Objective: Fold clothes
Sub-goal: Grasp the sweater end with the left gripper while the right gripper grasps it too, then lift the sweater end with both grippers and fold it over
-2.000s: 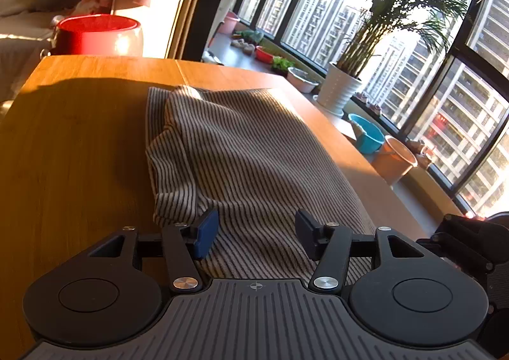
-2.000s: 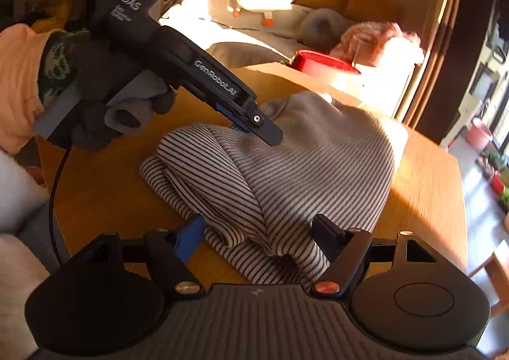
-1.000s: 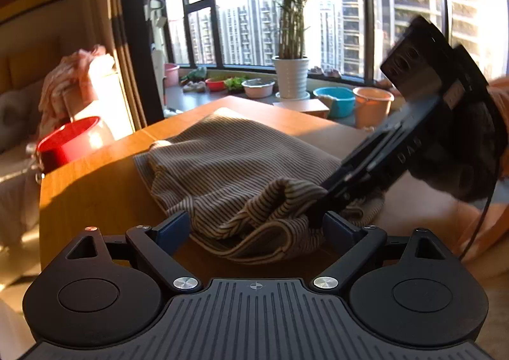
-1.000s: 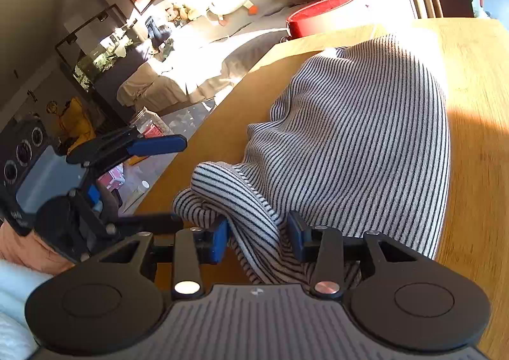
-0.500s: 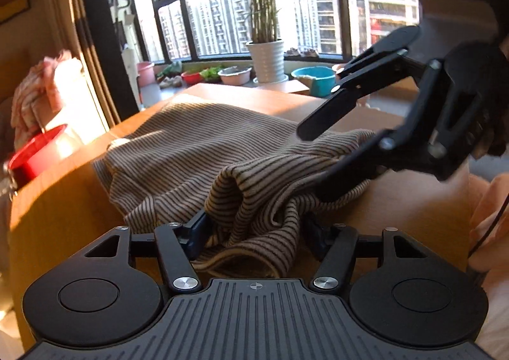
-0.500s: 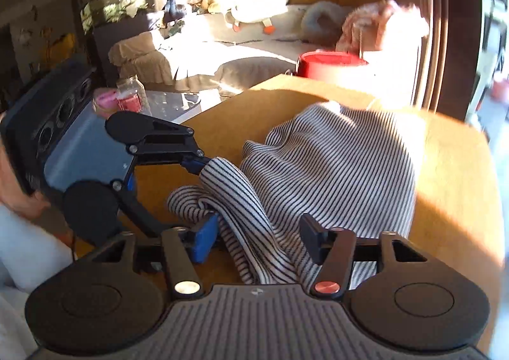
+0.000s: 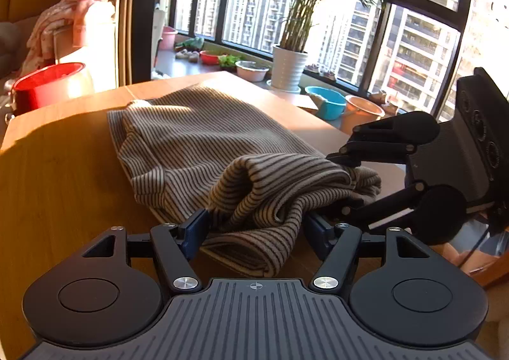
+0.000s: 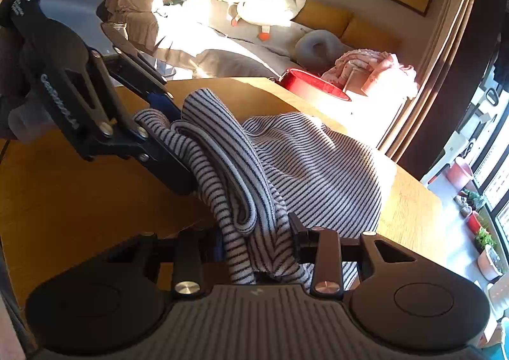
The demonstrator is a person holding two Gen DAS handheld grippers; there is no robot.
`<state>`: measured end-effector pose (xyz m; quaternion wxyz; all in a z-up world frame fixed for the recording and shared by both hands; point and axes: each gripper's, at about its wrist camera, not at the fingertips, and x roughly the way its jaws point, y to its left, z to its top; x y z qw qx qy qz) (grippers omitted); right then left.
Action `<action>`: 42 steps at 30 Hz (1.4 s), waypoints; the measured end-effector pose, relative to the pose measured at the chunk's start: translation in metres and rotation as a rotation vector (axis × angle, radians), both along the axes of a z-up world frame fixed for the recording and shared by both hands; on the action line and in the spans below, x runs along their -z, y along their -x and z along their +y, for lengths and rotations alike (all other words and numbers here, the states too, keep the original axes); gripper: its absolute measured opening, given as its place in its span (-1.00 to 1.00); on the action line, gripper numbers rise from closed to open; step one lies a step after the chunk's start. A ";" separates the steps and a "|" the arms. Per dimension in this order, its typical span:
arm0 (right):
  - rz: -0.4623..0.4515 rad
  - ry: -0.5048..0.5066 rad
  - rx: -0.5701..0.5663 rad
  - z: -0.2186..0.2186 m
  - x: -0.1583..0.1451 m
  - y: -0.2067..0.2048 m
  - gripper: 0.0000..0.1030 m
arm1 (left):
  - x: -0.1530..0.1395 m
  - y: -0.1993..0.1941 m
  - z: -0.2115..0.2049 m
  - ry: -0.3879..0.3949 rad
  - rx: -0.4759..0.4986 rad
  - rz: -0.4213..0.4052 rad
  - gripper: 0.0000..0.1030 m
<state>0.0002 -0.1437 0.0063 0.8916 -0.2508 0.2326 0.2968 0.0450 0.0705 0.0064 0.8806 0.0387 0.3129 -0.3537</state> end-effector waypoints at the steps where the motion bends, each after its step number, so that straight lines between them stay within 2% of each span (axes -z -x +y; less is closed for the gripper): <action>1: 0.014 -0.007 0.003 -0.001 -0.002 0.000 -0.34 | -0.005 0.005 0.005 0.009 0.005 -0.006 0.39; 2: 0.021 -0.007 0.005 -0.003 -0.001 0.002 -0.35 | -0.010 0.010 0.011 0.018 0.009 -0.012 0.42; 4: 0.030 -0.005 0.004 -0.005 -0.002 0.006 -0.35 | -0.021 0.011 0.026 0.028 -0.041 -0.026 0.42; 6: 0.036 -0.001 -0.003 -0.006 -0.002 0.011 -0.36 | -0.031 0.011 0.041 0.039 -0.092 -0.039 0.33; 8: 0.061 -0.003 -0.018 -0.009 -0.012 0.016 -0.37 | -0.035 -0.005 0.047 0.074 -0.160 -0.002 0.00; 9: 0.076 -0.006 -0.025 -0.012 -0.021 0.019 -0.37 | -0.035 -0.013 0.048 0.094 -0.187 0.018 -0.02; 13: 0.135 -0.018 -0.056 -0.021 -0.053 0.031 -0.41 | -0.025 -0.050 0.020 0.144 -0.140 0.073 -0.04; 16: 0.141 -0.022 -0.098 -0.027 -0.096 0.036 -0.42 | -0.008 -0.071 -0.005 0.106 -0.090 0.127 -0.07; 19: 0.107 -0.077 -0.138 -0.031 -0.137 0.014 -0.43 | 0.007 -0.088 -0.009 0.120 -0.077 0.189 -0.03; 21: 0.113 -0.110 -0.133 -0.032 -0.140 -0.026 -0.43 | 0.015 -0.097 -0.003 0.150 -0.099 0.227 -0.10; 24: 0.255 -0.172 -0.091 -0.029 -0.100 -0.101 -0.43 | 0.021 -0.103 0.004 0.177 -0.121 0.254 -0.24; 25: 0.302 -0.192 -0.077 -0.028 -0.087 -0.125 -0.42 | 0.021 -0.105 0.006 0.180 -0.130 0.260 -0.36; 26: 0.330 -0.204 -0.072 -0.027 -0.077 -0.136 -0.41 | 0.021 -0.106 0.007 0.176 -0.143 0.262 -0.48; 29: 0.414 -0.239 -0.055 -0.024 -0.046 -0.170 -0.34 | 0.020 -0.108 0.012 0.170 -0.165 0.260 -0.54; 30: 0.442 -0.251 -0.050 -0.023 -0.036 -0.181 -0.29 | 0.019 -0.108 0.014 0.167 -0.169 0.255 -0.52; 32: 0.476 -0.302 -0.044 -0.030 -0.032 -0.188 -0.21 | 0.016 -0.105 0.014 0.138 -0.186 0.231 -0.20; 35: 0.500 -0.350 -0.025 -0.040 -0.026 -0.190 -0.16 | 0.015 -0.102 0.017 0.122 -0.211 0.217 -0.03; 39: 0.486 -0.402 0.021 -0.046 -0.026 -0.188 -0.16 | 0.001 -0.097 0.029 0.140 -0.251 0.180 0.01; 42: 0.458 -0.435 0.051 -0.054 -0.028 -0.183 -0.16 | -0.031 -0.089 0.044 0.189 -0.286 0.084 0.06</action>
